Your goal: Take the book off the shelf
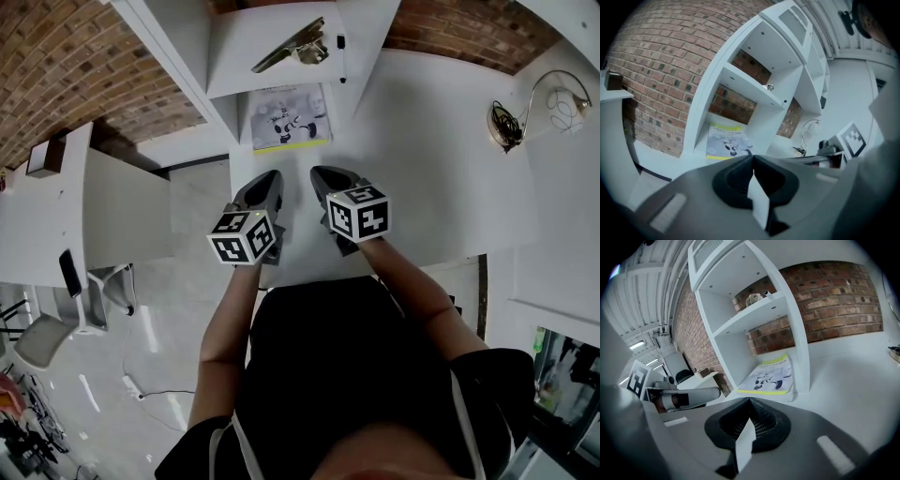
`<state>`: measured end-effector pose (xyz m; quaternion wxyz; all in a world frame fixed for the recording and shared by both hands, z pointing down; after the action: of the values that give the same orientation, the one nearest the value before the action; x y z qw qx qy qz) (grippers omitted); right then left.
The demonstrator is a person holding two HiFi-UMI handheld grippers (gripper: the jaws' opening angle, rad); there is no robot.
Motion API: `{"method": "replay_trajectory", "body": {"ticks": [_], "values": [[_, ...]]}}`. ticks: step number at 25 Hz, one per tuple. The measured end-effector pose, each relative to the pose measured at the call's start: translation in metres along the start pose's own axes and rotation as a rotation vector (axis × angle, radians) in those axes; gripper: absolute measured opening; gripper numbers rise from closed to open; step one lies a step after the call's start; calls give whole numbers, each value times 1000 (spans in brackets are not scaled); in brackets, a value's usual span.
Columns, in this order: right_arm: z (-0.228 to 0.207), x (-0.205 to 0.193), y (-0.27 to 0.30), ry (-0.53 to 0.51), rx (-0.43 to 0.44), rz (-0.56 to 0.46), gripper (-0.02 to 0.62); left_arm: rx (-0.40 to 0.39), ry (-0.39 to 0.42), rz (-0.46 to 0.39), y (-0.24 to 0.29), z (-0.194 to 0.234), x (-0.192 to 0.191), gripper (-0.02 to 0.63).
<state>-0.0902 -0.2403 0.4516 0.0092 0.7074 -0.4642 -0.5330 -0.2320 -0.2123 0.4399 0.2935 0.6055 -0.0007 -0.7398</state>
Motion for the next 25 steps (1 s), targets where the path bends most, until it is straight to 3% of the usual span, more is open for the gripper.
{"method": "replay_trajectory", "body": {"ticks": [19, 25], "values": [[-7, 9, 38, -62, -98, 32, -2, 18, 19, 61, 25, 59, -4, 5], [-22, 11, 43, -59, -147, 28, 0, 44, 16, 78, 33, 68, -10, 64]]}}
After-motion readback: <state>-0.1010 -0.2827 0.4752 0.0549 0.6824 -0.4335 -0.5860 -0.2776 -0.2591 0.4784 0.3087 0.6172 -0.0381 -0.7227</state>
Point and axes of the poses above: the fingertips, and each gripper's own axes: y forward along the fingers, z to its left, x out of its top, the point moved 6 cm from there along -y, backward along the fingers, and after that the axes turned 8 degrees about y, right-handed, at the moved point
